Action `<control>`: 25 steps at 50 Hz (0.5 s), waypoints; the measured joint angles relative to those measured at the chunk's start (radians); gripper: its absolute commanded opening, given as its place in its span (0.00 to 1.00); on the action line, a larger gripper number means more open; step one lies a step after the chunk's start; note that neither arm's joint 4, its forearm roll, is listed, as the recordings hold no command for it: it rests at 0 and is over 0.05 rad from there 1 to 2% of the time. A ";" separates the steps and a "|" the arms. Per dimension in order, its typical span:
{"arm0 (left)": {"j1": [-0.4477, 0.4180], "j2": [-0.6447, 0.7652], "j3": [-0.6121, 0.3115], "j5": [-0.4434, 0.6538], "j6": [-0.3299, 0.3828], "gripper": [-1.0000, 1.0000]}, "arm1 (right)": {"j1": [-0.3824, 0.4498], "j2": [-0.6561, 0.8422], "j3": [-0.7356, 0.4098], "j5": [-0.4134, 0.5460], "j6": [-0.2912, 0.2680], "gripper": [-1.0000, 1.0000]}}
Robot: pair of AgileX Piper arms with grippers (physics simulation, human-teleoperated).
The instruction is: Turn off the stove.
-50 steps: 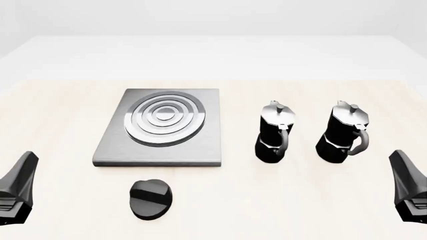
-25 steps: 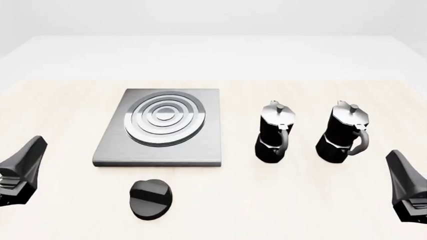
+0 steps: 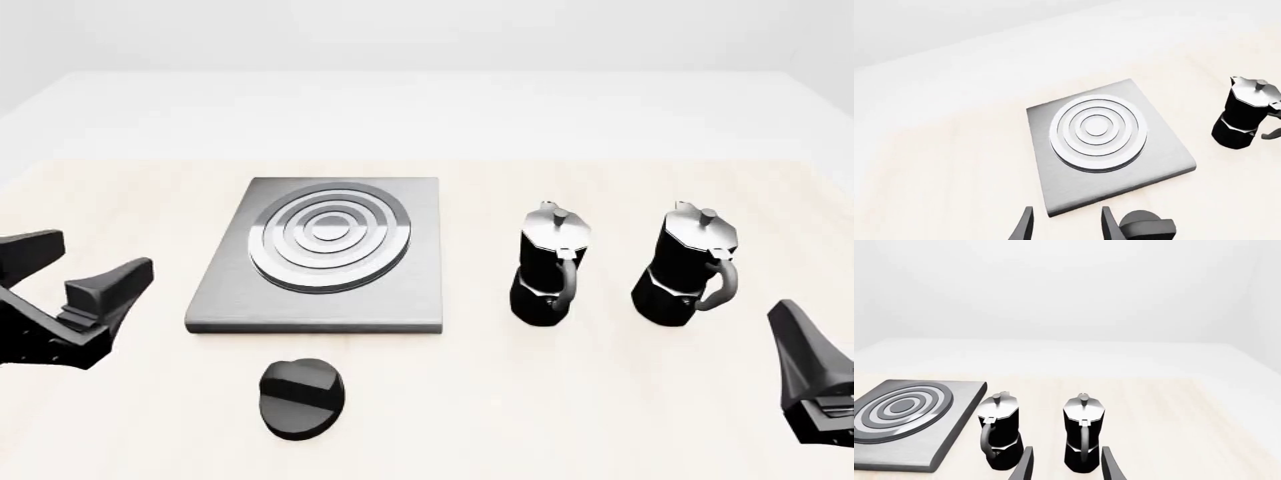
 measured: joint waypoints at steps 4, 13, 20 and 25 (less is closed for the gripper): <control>-0.028 0.036 -0.026 0.054 0.025 1.00 | 0.004 0.005 0.000 -0.004 0.000 1.00; -0.087 0.121 -0.067 0.164 0.068 1.00 | 0.013 0.011 0.000 -0.008 0.003 1.00; -0.127 0.183 -0.088 0.226 0.088 1.00 | 0.017 0.019 0.000 -0.015 0.004 1.00; -0.148 0.219 -0.095 0.253 0.096 1.00 | 0.020 0.025 0.000 -0.021 0.005 1.00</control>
